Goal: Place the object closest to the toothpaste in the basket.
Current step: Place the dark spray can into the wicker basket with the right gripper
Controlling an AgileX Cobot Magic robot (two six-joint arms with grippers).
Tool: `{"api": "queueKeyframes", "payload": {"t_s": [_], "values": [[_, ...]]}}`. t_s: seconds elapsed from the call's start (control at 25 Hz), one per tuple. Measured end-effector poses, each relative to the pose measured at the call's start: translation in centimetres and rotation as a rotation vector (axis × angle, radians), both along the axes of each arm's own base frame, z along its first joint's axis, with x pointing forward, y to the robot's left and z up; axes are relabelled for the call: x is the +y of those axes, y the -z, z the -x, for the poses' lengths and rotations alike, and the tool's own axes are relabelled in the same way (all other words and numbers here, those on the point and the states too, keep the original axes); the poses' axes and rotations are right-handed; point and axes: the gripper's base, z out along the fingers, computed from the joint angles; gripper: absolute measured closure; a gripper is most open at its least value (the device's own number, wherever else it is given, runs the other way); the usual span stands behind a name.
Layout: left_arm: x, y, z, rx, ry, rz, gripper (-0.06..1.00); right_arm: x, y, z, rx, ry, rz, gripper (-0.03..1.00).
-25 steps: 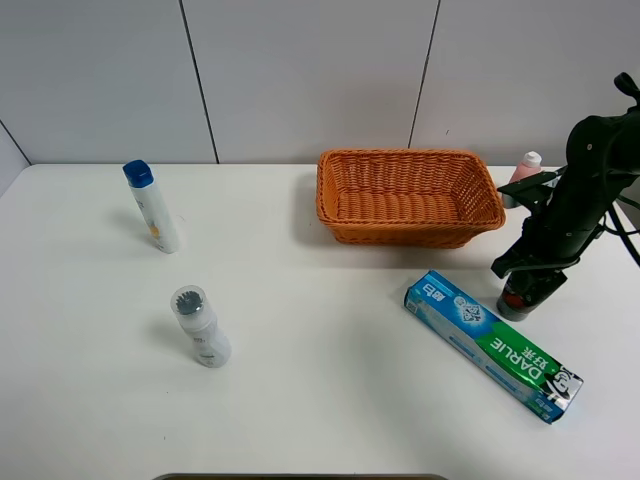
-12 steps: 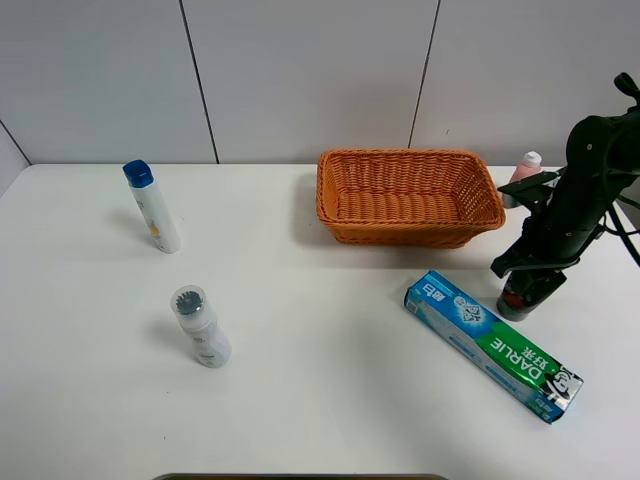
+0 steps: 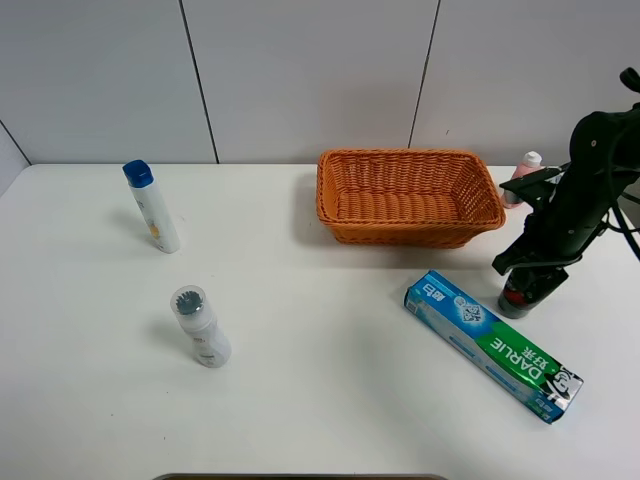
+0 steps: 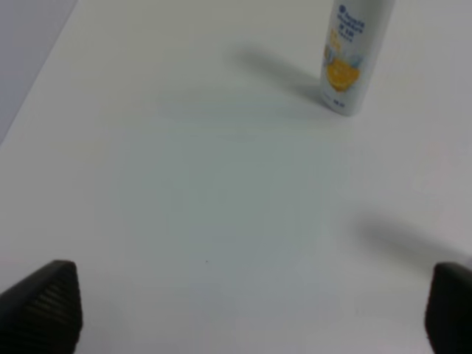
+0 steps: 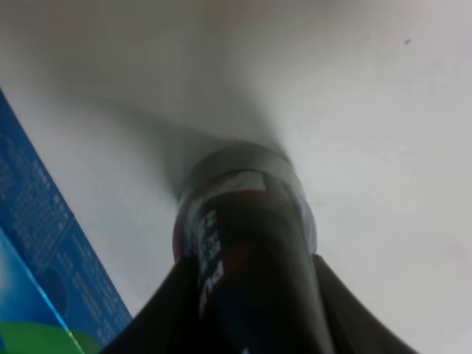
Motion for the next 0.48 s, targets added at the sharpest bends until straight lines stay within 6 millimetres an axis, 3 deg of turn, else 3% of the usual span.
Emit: {"api": "queueKeyframes", "payload": {"t_s": [0.48], "values": [[0.0, 0.0, 0.0, 0.0, 0.0, 0.0, 0.0, -0.1, -8.6, 2.8, -0.226, 0.02, 0.001, 0.65]]}}
